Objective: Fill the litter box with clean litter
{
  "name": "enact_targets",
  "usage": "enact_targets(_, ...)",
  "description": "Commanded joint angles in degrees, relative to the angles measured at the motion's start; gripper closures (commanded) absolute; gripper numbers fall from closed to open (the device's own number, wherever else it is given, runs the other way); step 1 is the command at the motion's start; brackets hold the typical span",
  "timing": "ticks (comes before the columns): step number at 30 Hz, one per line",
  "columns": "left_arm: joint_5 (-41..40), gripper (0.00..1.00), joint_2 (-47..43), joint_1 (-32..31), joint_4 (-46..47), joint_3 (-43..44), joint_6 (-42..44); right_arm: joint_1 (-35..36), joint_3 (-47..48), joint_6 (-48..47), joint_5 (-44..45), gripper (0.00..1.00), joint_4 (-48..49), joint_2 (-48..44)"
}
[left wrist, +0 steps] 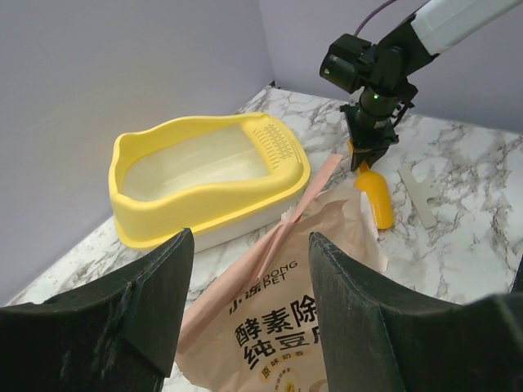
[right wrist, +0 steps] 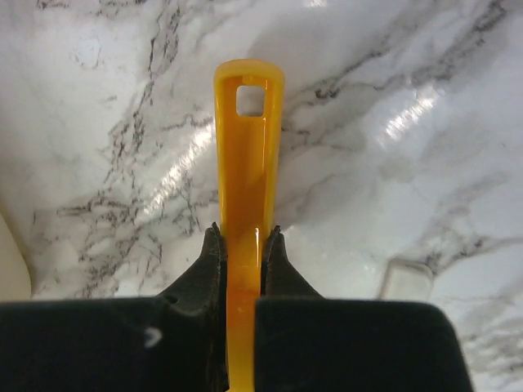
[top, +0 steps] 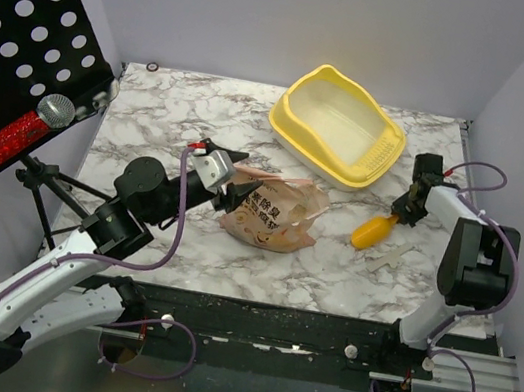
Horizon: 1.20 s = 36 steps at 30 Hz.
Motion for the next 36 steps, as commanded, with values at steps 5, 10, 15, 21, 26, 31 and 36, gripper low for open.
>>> enact_targets(5,0.49,0.35,3.33,-0.21,-9.46,9.11,-4.36,0.24,-4.66,-3.05,-1.65,1.00,2.47,-23.17)
enact_targets(10,4.26,0.37,7.03,-0.39,-14.48,15.27,-7.18,3.92,-1.94,-7.61,-7.79,1.00,4.66,-34.52)
enact_targets(15,6.90,0.37,6.60,-0.48,-16.42,18.61,-11.65,6.56,0.08,-12.45,-25.36,1.00,14.85,-40.60)
enact_targets(21,10.94,0.38,5.36,-0.48,-16.86,20.11,-21.13,7.71,0.09,-13.52,-48.47,1.00,33.47,-42.71)
enact_targets(26,11.74,0.39,5.19,-0.48,-15.72,20.99,-30.45,8.32,-2.20,-5.10,-64.20,1.00,57.36,-42.90)
enact_targets(31,13.40,0.39,4.83,-0.56,-10.19,19.23,-38.37,12.10,0.07,13.96,-73.62,1.00,90.21,-36.93)
enact_targets(36,15.43,0.39,5.71,-0.48,-3.25,16.95,-44.61,16.49,8.41,34.97,-75.57,1.00,120.20,-27.62)
